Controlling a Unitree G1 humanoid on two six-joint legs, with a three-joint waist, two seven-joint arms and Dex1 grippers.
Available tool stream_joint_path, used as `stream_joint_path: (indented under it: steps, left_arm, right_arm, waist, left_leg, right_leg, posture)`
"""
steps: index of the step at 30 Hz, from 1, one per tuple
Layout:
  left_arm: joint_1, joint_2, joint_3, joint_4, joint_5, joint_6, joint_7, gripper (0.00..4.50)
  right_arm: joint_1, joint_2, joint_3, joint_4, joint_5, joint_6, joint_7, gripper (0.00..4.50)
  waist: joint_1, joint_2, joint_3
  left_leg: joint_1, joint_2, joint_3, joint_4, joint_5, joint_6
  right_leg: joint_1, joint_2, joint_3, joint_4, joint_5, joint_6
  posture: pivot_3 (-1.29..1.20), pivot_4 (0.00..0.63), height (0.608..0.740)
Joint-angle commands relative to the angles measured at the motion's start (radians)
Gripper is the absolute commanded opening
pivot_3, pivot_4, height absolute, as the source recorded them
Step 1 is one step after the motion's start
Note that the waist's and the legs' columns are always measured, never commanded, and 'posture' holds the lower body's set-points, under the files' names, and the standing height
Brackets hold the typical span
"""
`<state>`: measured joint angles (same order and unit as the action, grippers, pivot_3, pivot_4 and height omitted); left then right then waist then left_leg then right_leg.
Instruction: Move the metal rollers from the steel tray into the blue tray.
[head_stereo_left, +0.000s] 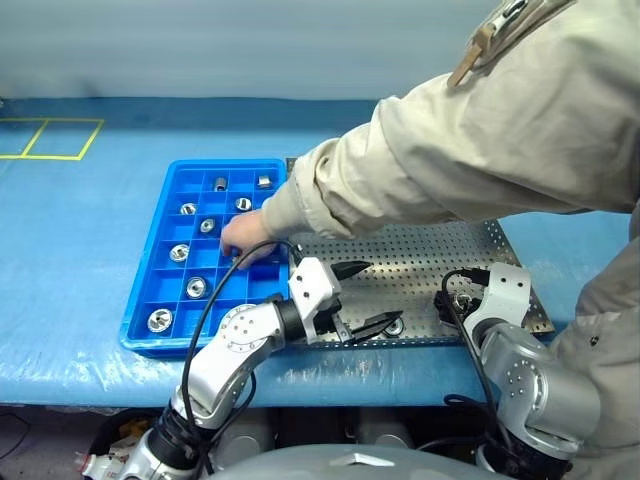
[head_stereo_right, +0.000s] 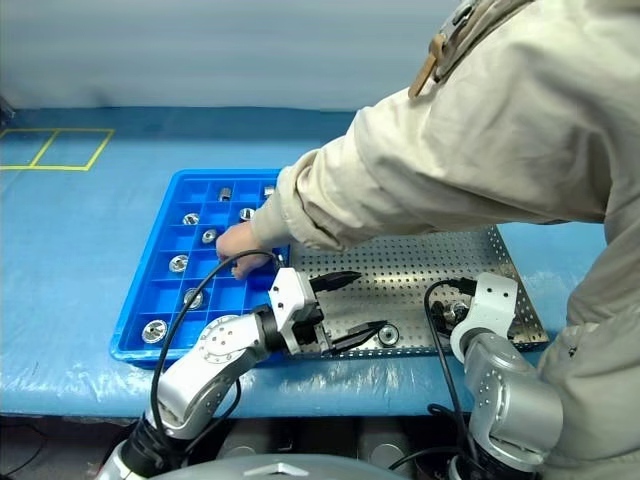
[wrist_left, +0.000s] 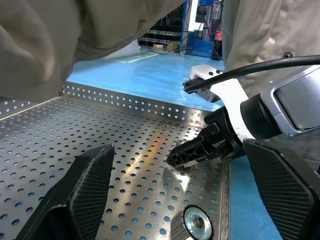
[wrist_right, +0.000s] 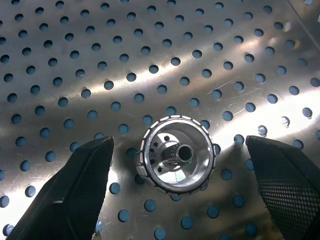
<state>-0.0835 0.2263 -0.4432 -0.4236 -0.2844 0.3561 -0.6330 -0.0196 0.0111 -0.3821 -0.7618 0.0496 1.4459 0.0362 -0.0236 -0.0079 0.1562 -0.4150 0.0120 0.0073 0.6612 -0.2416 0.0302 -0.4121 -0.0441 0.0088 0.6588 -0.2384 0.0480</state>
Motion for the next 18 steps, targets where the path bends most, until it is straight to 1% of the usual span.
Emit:
stream_joint_path:
  steps: [1,3,4,5,6,9,10,18]
  left_arm:
    - [-0.007,-0.012,-0.003,-0.002,0.003,-0.027,0.002,4.50]
    - [-0.006,-0.011,-0.001,-0.003,0.003,-0.027,0.003,4.50]
    - [-0.004,-0.011,0.000,-0.003,0.003,-0.026,0.004,4.50]
    - [-0.005,-0.011,0.000,-0.003,0.004,-0.026,0.005,4.50]
    - [-0.003,-0.010,0.000,-0.004,0.005,-0.027,0.005,4.50]
    - [0.003,-0.009,-0.002,-0.008,0.007,-0.026,0.008,4.50]
    - [0.005,-0.010,-0.002,-0.009,0.008,-0.027,0.010,4.50]
    - [0.018,-0.016,0.003,-0.015,0.010,-0.037,0.034,4.50]
  right_arm:
    - [-0.003,-0.006,-0.024,-0.003,-0.006,0.009,-0.008,4.29]
    - [-0.007,-0.009,-0.024,0.000,-0.007,0.013,-0.009,3.90]
    - [-0.009,-0.010,-0.023,-0.002,-0.007,0.016,-0.010,3.54]
    - [-0.013,-0.010,-0.022,-0.003,-0.007,0.018,-0.010,3.30]
    - [-0.016,-0.010,-0.021,-0.005,-0.007,0.020,-0.011,2.89]
    - [-0.022,-0.010,-0.011,-0.011,-0.001,0.025,-0.004,1.97]
    - [-0.023,-0.007,-0.009,-0.014,-0.002,0.028,-0.006,1.79]
    - [-0.028,-0.054,0.055,-0.054,0.004,0.008,-0.001,1.79]
  waist:
    - [0.000,0.000,0.000]
    - [0.000,0.000,0.000]
    - [0.000,0.000,0.000]
    - [0.000,0.000,0.000]
    - [0.000,0.000,0.000]
    - [0.000,0.000,0.000]
    - [0.001,0.000,0.000]
    - [0.001,0.000,0.000]
  left_leg:
    - [0.000,0.000,0.000,0.000,0.000,0.000]
    - [0.000,0.000,0.000,0.000,0.000,0.000]
    - [0.000,0.000,0.000,0.000,0.000,0.000]
    - [0.000,0.000,0.000,0.000,0.000,0.000]
    - [0.000,0.000,0.000,0.000,0.000,0.000]
    - [0.000,0.000,0.000,0.000,0.000,0.000]
    - [0.000,0.000,0.000,0.000,0.000,0.000]
    - [0.000,0.000,0.000,0.000,0.000,0.000]
  right_leg:
    - [0.000,0.000,0.000,0.000,0.000,0.000]
    - [0.000,0.000,0.000,0.000,0.000,0.000]
    - [0.000,0.000,0.000,0.000,0.000,0.000]
    - [0.000,0.000,0.000,0.000,0.000,0.000]
    - [0.000,0.000,0.000,0.000,0.000,0.000]
    - [0.000,0.000,0.000,0.000,0.000,0.000]
    - [0.000,0.000,0.000,0.000,0.000,0.000]
    - [0.000,0.000,0.000,0.000,0.000,0.000]
  posture:
    - [-0.01,0.150,0.740]
    - [-0.01,0.150,0.740]
    - [-0.01,0.150,0.740]
    - [0.00,0.150,0.740]
    - [0.00,0.150,0.740]
    - [0.00,0.150,0.740]
    - [0.00,0.150,0.740]
    - [0.02,0.150,0.740]
